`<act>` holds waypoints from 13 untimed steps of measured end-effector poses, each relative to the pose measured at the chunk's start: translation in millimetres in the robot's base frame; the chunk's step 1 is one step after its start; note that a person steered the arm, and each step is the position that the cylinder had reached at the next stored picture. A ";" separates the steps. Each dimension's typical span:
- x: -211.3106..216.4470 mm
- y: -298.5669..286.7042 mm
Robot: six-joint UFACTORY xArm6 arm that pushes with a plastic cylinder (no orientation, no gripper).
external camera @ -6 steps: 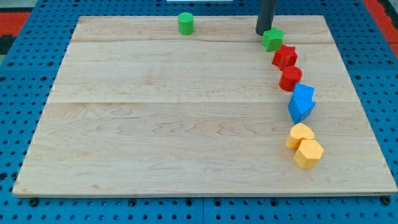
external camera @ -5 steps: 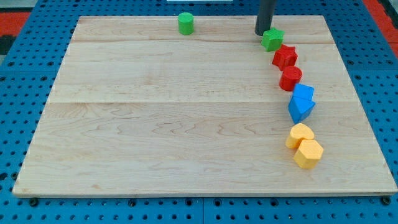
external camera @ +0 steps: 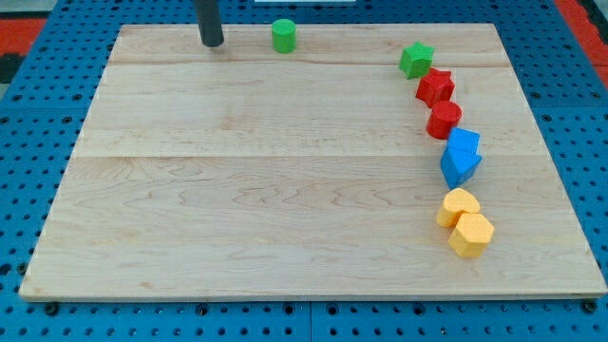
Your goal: Push the green circle above the green star
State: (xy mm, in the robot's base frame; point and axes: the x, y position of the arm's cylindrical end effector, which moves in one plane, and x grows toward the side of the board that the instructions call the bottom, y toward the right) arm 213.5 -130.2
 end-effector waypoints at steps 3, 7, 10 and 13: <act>-6.9 164.1; -14.8 240.2; 0.5 161.5; -13.3 252.3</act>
State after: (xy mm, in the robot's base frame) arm 200.2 122.1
